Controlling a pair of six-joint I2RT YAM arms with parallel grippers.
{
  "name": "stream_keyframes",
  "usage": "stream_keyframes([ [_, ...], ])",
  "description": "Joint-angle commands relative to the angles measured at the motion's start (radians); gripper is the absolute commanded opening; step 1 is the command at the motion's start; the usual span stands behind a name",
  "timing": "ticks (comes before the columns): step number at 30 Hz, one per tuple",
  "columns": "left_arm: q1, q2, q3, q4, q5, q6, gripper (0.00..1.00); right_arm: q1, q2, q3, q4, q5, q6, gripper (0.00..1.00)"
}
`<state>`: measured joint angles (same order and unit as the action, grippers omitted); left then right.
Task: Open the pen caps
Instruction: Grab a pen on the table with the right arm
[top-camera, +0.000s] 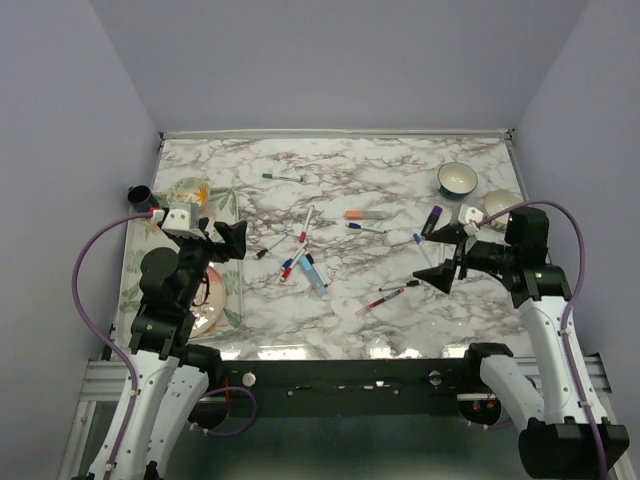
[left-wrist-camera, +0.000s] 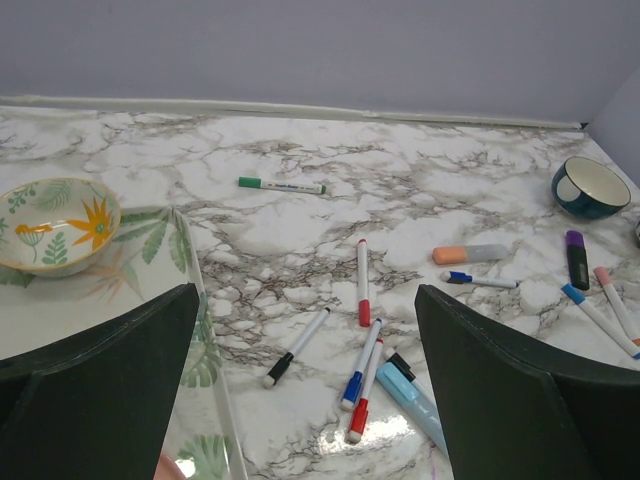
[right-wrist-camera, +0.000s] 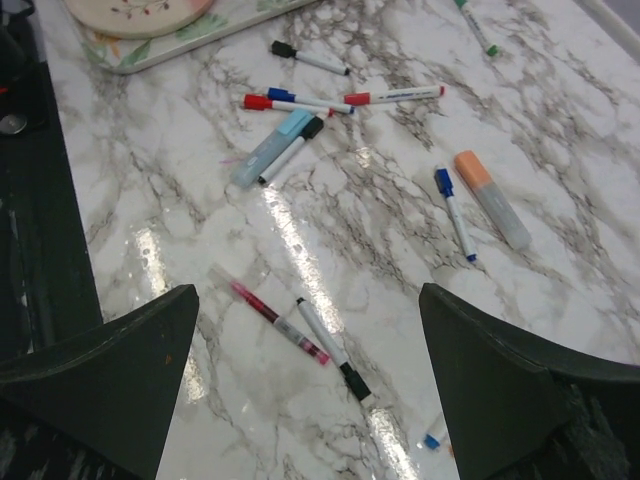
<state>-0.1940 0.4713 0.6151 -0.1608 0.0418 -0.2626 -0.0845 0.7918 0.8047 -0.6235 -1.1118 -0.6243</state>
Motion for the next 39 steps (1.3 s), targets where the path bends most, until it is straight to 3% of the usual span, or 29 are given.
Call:
stream_keyframes([
  [1, 0.001, -0.005, 0.02, 0.009, 0.015, -0.009, 0.99, 0.135, 0.053, 0.036, -0.102, 0.061, -0.155, 1.0],
  [7, 0.001, -0.007, 0.02, 0.01, 0.017, -0.007, 0.99, 0.275, 0.144, 0.048, -0.15, 0.138, -0.305, 1.0],
  [21, 0.001, 0.0, 0.017, 0.015, 0.021, -0.003, 0.99, 0.558, 0.31, 0.014, -0.128, 0.351, -0.426, 1.0],
  [39, 0.001, -0.005, 0.017, 0.015, 0.015, 0.0, 0.99, 0.727, 0.449, 0.016, -0.101, 0.484, -0.416, 1.0],
])
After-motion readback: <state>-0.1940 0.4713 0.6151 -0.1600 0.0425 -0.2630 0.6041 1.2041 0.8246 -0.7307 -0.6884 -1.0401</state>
